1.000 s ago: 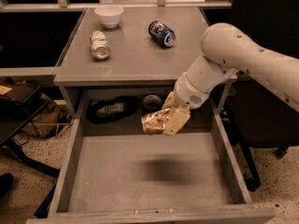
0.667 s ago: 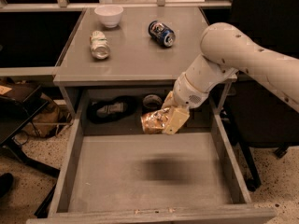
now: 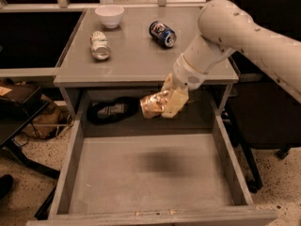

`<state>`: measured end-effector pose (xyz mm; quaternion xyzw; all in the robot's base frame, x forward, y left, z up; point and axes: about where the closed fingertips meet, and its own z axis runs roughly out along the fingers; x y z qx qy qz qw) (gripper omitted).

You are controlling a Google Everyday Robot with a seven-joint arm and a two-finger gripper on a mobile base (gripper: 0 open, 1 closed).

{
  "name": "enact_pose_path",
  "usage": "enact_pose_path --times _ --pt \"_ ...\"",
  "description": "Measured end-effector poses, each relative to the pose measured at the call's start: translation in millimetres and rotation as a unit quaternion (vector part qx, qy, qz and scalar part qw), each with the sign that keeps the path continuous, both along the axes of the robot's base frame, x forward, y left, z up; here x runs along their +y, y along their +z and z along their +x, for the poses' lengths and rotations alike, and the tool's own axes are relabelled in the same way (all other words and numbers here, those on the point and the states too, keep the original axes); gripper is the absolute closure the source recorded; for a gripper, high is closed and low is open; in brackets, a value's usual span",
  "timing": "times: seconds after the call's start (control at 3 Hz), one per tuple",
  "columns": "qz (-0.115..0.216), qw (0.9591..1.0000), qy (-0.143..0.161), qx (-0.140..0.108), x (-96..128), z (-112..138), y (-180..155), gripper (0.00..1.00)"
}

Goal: Pick orange can from top drawer and place on counter

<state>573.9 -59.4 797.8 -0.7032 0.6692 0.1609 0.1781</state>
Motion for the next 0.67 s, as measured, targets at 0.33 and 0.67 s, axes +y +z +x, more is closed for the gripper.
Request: enact_pose_path --times 0.33,0.67 --pt "0.007 0.9991 -0.012 -0.04 2 52 35 1.0" --pt "0.008 0.9947 -0.059 -0.083 -3 90 55 1.0"
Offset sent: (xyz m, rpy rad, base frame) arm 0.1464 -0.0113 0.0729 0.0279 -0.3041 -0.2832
